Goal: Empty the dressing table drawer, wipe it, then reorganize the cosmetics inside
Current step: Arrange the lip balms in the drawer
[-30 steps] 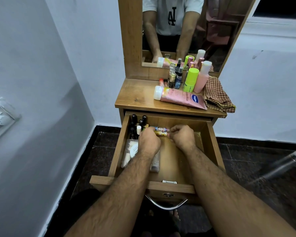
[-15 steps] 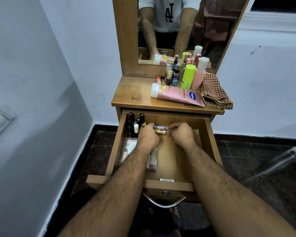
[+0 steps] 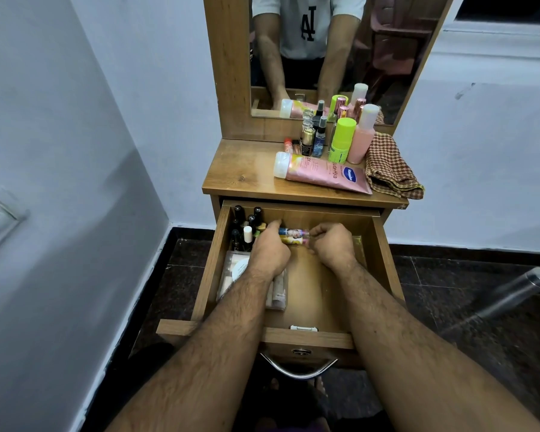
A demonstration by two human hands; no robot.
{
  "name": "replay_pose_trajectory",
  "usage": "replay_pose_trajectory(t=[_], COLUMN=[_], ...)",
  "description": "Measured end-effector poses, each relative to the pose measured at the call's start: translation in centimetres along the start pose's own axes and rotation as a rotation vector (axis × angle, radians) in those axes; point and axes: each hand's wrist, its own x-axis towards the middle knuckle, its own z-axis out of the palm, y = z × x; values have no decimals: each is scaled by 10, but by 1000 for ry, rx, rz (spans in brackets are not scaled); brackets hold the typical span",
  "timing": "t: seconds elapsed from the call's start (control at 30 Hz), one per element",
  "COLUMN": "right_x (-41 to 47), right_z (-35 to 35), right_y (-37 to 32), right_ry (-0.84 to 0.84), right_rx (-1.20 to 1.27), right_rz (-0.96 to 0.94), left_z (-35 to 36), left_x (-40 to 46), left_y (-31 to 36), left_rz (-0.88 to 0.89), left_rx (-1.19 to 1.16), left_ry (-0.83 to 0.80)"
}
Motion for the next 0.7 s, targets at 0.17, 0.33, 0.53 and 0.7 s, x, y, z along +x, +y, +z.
replay_pose_trajectory(t=[0.17, 0.33, 0.53, 0.7], right_x=[-1, -4, -12, -20], right_z=[-1, -4, -13, -25], right_y=[-1, -2, -4, -8], right_ry=[-1, -5, -8, -30], right_rx=[19, 26, 44, 69], right_rz=[14, 28, 39, 45], left_z=[1, 1, 1, 0], left_x=[2, 4, -2, -7], left_y=[-2, -3, -8, -9], left_rz=[11, 39, 77, 131], left_rx=[-6, -7, 27, 56], left_ry=[8, 17, 59, 111])
